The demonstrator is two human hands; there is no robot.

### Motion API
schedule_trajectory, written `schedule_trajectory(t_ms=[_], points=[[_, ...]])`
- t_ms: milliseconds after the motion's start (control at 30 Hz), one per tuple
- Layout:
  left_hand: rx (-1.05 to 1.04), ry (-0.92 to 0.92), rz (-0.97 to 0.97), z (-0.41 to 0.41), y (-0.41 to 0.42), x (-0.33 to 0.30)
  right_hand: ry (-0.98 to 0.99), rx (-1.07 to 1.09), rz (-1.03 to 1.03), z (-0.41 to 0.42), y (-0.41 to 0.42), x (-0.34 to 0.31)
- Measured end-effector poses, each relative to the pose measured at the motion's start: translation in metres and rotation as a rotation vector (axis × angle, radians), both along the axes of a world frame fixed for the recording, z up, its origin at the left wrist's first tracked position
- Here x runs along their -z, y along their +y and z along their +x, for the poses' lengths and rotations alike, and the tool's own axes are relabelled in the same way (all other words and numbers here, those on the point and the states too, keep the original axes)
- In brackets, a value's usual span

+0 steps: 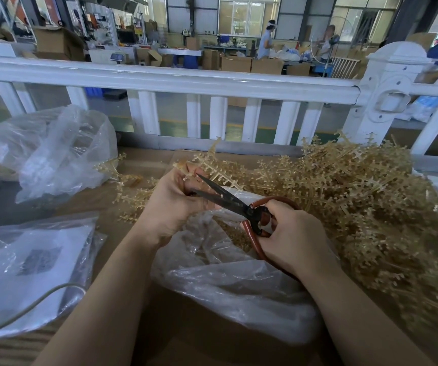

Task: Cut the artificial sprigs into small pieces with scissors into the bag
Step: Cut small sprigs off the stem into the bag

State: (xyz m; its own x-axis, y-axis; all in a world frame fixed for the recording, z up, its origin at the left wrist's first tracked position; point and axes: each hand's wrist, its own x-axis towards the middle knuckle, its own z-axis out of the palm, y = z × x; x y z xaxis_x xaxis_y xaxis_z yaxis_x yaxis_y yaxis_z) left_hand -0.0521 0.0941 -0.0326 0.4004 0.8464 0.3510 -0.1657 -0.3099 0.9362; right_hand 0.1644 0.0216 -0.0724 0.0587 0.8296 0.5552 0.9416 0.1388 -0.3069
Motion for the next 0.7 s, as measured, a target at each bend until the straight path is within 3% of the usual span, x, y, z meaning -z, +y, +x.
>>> schedule_trajectory(t_ms=[500,700], points=[[0.007,-0.02,-0.088,0.0031,-0.0027,0.0008,0.178,0.015,0.038,0.003,0.0011,0.0066],[0.007,0.095,-0.044,0.0045,-0.0045,-0.0005,0.218,0.02,0.005,0.0022,-0.0004,0.0044]])
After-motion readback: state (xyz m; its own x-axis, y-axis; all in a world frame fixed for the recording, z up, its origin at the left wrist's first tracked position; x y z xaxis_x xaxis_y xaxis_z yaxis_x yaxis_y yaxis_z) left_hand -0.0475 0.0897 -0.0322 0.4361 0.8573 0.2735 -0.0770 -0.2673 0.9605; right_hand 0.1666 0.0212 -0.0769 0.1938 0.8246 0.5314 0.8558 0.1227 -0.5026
